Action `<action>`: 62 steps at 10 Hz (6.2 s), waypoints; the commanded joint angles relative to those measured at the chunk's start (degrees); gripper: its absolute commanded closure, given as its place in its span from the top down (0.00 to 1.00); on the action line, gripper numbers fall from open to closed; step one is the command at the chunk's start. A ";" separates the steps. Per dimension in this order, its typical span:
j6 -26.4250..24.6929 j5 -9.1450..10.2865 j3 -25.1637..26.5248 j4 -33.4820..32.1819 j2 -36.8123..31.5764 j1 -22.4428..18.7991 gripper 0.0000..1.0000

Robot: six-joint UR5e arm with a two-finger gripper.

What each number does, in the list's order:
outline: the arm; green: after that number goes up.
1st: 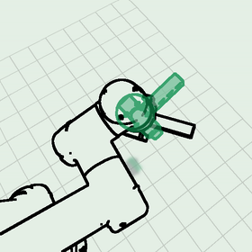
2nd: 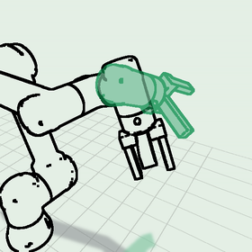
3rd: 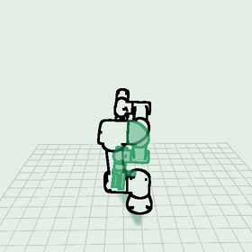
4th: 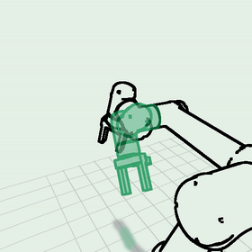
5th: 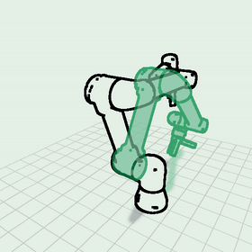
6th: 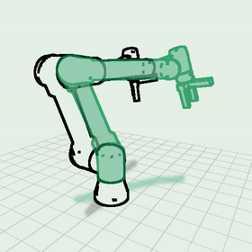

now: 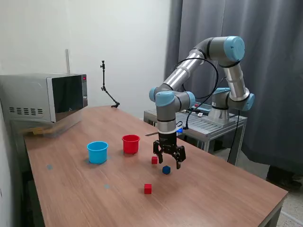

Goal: Place red objects in the red bin, and blue objects in the blue bin.

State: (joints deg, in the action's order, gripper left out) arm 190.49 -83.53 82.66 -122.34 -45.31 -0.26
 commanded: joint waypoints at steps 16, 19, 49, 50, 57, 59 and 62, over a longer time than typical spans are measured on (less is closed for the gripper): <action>-0.03 -1.63 -1.53 -2.37 2.14 0.52 1.00; -0.03 -1.63 -1.98 -2.37 2.42 0.52 1.00; -1.08 -7.17 -7.08 -1.50 -2.33 2.10 0.00; -1.08 -7.26 -7.69 -1.50 -2.33 2.72 0.00; -1.08 -9.45 -13.05 -1.50 -1.80 9.04 0.00; -0.91 -9.45 -14.19 -1.50 -1.37 9.93 0.00; -0.91 -9.81 -17.18 -1.50 1.27 11.15 0.00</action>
State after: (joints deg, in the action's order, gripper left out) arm 189.57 -93.20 66.90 -123.84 -45.30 10.08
